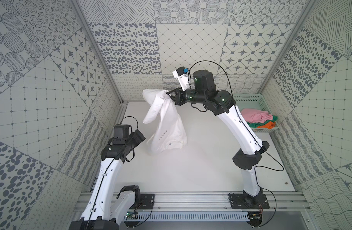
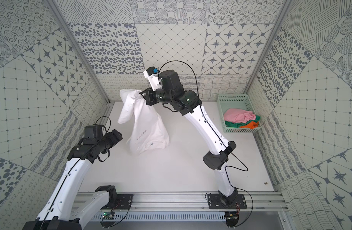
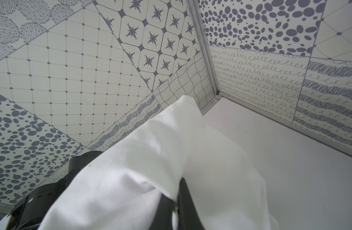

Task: Fold and stack t-shirts
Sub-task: Flatten out the T-shirt at the center of the board.

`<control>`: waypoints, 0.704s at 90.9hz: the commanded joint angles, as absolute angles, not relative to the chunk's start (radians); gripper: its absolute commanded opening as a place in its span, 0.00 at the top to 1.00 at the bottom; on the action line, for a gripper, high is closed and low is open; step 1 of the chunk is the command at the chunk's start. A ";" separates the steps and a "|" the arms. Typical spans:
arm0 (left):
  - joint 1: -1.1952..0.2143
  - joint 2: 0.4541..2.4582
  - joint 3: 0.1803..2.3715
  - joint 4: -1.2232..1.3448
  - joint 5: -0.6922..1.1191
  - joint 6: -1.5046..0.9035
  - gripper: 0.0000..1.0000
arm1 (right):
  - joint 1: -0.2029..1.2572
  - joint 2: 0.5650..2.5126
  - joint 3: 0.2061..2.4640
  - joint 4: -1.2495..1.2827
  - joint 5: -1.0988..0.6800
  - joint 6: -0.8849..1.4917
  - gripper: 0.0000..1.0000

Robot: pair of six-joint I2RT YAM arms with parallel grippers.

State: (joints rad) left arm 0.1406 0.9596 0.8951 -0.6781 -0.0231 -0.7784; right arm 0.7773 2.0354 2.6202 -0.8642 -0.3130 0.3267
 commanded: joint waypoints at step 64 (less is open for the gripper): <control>0.137 0.872 0.860 -0.735 -0.012 -0.826 0.12 | 0.506 2.213 2.244 -0.928 0.326 0.347 0.81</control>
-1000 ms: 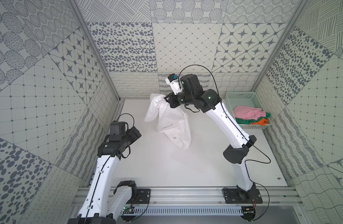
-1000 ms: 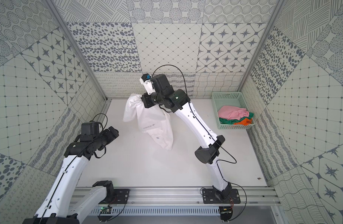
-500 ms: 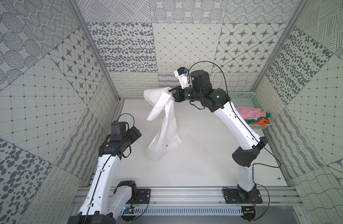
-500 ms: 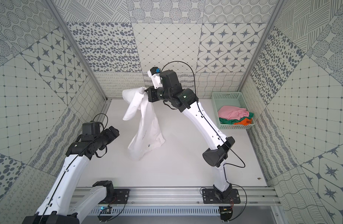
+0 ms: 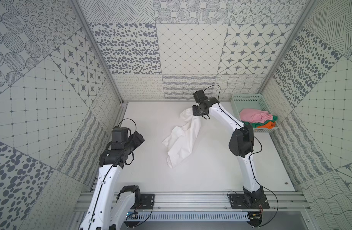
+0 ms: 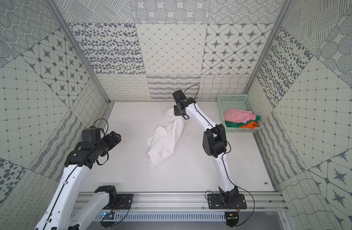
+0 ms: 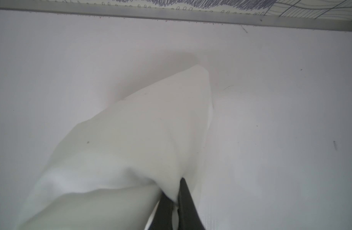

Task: Fold and stack t-shirts
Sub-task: Flatten out the T-shirt at the center of the board.

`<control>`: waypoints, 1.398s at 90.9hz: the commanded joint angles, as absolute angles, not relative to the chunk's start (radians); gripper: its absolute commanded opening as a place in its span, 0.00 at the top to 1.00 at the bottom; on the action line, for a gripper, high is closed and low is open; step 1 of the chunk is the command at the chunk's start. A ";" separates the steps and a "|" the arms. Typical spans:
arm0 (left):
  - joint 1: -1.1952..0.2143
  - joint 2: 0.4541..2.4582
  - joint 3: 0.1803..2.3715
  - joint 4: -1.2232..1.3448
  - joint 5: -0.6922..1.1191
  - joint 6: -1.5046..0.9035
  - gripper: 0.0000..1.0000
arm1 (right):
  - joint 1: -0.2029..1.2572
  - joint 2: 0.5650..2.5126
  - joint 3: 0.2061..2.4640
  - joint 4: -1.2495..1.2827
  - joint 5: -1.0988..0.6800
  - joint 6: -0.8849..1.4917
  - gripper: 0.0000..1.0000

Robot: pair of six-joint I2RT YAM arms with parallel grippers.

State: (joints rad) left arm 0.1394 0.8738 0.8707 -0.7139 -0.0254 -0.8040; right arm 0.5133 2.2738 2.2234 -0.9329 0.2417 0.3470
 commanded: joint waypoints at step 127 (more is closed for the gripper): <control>-0.144 1.467 0.579 0.212 0.534 -1.496 0.48 | 0.561 1.971 1.995 -0.986 0.340 0.304 0.08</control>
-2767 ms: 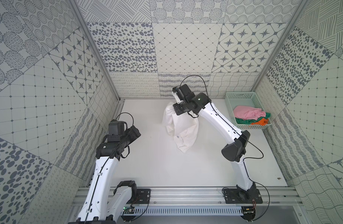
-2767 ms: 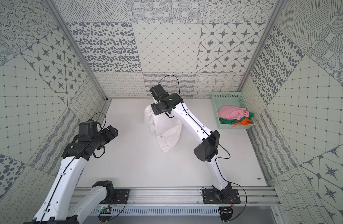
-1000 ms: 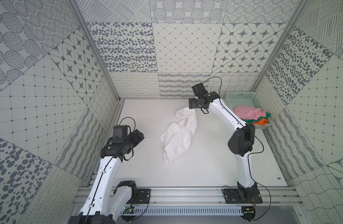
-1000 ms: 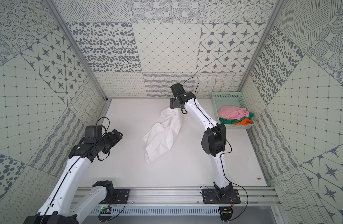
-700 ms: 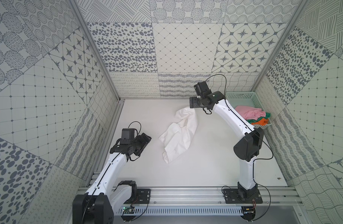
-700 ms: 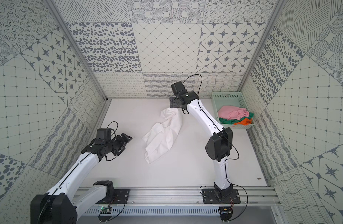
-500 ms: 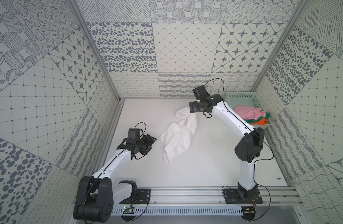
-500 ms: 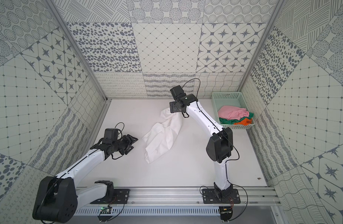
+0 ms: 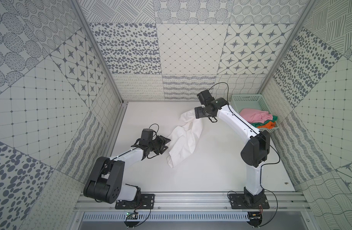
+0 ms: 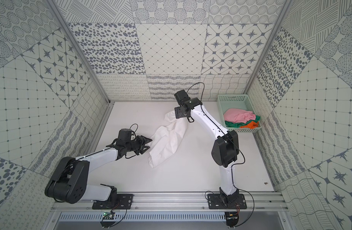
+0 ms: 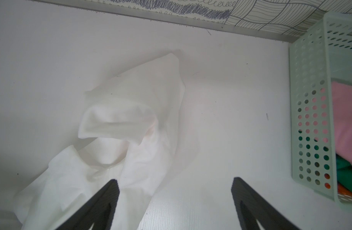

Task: Fold and stack t-shirts
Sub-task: Flatten out the T-shirt at the center of the board.

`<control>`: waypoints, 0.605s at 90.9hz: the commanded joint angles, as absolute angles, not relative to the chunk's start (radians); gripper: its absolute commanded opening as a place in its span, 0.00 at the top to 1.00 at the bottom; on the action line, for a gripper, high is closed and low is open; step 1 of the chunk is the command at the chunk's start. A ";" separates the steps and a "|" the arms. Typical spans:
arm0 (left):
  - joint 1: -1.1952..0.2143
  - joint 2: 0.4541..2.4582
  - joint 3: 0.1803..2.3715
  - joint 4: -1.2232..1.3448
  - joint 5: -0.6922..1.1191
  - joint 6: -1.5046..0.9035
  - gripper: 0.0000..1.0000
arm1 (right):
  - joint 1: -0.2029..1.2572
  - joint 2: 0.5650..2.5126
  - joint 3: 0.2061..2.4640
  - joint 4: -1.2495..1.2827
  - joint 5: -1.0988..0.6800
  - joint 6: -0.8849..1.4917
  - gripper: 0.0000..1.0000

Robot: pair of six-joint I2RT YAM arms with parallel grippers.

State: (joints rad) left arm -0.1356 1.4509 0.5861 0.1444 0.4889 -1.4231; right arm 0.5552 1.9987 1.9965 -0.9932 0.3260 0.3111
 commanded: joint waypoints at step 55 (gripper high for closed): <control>-0.172 1.536 0.568 0.199 0.545 -1.487 0.62 | 0.594 2.018 2.024 -1.024 0.341 0.302 0.08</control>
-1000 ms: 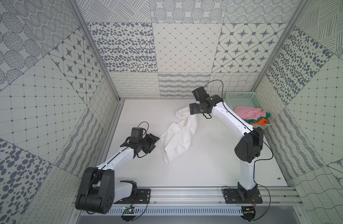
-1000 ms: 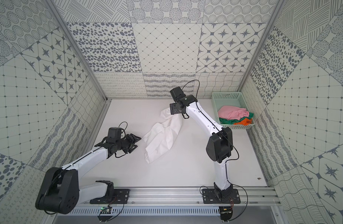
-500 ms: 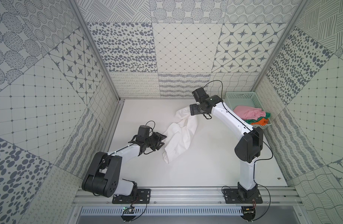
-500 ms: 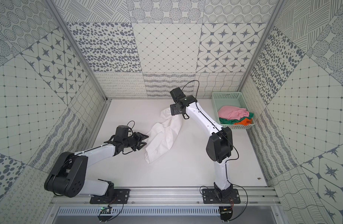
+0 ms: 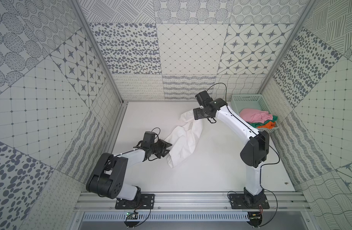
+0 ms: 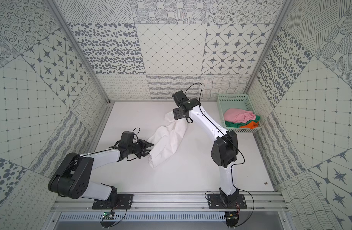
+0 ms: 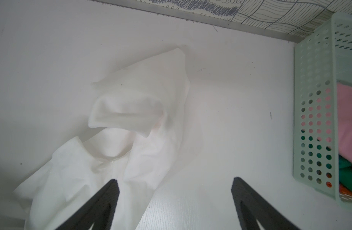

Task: Fold and stack t-shirts
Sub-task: Flatten out the T-shirt at the center of the board.

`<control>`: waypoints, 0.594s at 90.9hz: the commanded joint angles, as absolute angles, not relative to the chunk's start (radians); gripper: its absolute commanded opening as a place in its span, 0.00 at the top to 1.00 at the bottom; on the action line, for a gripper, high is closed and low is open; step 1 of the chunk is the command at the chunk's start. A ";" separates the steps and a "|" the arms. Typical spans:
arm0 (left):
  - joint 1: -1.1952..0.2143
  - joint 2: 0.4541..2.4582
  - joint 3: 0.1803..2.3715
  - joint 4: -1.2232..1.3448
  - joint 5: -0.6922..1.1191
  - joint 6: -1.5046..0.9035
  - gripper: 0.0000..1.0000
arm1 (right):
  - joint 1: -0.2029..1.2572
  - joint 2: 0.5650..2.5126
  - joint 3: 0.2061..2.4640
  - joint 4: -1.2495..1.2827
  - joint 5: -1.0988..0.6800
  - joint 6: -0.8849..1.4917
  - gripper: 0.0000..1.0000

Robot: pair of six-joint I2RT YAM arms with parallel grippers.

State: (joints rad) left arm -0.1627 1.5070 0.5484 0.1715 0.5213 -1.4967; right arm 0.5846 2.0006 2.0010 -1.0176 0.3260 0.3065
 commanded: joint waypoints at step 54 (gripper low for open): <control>-0.175 1.540 0.693 0.099 0.571 -1.427 1.00 | 0.624 2.079 2.080 -1.032 0.336 0.291 0.08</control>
